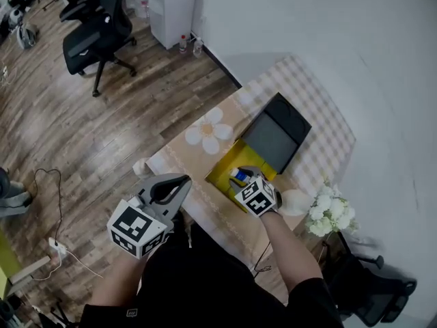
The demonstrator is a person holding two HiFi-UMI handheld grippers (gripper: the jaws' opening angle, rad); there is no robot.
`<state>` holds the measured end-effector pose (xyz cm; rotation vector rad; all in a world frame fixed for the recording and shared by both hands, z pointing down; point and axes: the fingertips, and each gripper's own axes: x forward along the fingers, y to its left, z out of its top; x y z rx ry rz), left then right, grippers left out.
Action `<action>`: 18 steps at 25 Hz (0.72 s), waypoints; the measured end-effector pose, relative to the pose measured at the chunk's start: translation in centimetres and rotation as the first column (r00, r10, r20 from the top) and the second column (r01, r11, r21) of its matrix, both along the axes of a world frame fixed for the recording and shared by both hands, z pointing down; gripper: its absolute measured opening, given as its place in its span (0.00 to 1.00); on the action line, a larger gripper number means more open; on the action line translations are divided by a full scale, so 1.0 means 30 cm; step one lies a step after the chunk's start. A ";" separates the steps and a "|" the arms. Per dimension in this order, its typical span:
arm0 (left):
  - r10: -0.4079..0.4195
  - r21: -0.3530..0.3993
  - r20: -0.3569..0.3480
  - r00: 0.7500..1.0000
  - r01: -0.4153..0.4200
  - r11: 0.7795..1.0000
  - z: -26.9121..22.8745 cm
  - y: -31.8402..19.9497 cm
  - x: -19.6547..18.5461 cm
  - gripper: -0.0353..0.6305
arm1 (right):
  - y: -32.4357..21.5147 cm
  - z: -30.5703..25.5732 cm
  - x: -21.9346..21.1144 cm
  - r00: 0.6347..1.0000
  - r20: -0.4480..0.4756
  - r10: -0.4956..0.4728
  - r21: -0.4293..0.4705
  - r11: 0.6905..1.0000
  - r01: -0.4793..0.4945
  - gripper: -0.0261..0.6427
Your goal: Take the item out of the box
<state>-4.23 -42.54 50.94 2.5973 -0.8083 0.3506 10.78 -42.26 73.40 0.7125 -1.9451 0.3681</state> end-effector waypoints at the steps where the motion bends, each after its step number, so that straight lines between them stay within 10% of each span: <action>1: -0.004 -0.005 0.000 1.000 0.004 1.000 0.010 0.001 -0.007 0.09 | -0.003 0.016 0.002 1.000 -0.024 -0.014 -0.011 1.000 0.014 0.28; 18: -0.060 0.017 -0.016 0.998 0.060 0.998 -0.023 0.075 -0.129 0.09 | -0.007 0.087 0.016 0.989 -0.140 -0.053 -0.027 0.998 0.050 0.25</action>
